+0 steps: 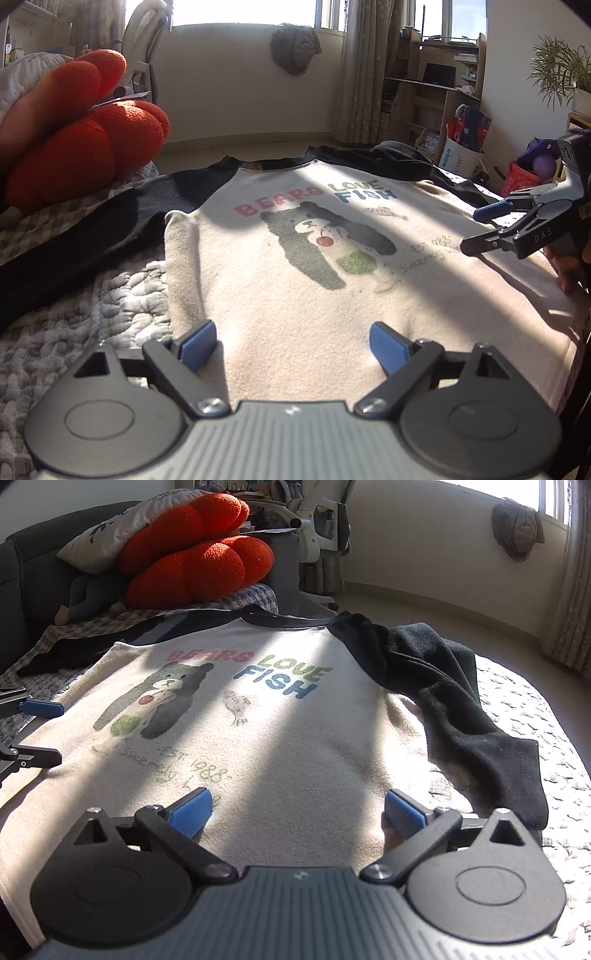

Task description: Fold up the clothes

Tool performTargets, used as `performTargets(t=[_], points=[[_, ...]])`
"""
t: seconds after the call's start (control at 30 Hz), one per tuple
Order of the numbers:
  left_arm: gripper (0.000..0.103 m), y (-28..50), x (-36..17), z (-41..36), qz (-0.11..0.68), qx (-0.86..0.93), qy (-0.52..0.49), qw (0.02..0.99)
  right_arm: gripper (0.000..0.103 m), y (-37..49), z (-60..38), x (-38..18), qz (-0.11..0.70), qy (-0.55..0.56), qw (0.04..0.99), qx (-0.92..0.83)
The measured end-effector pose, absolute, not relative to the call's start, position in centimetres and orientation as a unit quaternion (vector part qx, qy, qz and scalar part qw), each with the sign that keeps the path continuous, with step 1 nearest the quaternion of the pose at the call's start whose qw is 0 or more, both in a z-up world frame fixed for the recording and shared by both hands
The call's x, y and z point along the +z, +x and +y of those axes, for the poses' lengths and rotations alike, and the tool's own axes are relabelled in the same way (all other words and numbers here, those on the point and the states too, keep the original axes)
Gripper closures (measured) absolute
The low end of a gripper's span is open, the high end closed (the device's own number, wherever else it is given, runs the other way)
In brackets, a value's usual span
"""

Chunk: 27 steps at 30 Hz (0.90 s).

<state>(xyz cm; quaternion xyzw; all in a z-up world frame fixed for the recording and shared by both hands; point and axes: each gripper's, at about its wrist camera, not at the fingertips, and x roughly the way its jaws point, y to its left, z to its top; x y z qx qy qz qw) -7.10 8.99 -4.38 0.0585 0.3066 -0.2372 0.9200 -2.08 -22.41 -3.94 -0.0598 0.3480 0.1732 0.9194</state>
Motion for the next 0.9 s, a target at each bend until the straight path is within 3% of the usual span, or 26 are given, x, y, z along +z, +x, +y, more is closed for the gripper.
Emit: performTargets(t=[0.23, 0.6, 0.9], points=[[0.012, -8.0, -3.6, 9.6, 0.32, -0.243, 0.068, 0.913, 0.001, -3.3, -23.9, -3.6, 0.361, -0.07, 0.916, 0.16], [0.012, -5.0, 0.9, 10.1, 0.38, -0.186, 0.002, 0.906, 0.001, -2.2, -29.6, -1.7, 0.409, 0.032, 0.909, 0.078], [0.011, -1.2, 5.3, 4.1, 0.354, -0.191, 0.029, 0.915, 0.001, -0.4, -33.7, 0.8, 0.391, 0.055, 0.918, 0.036]])
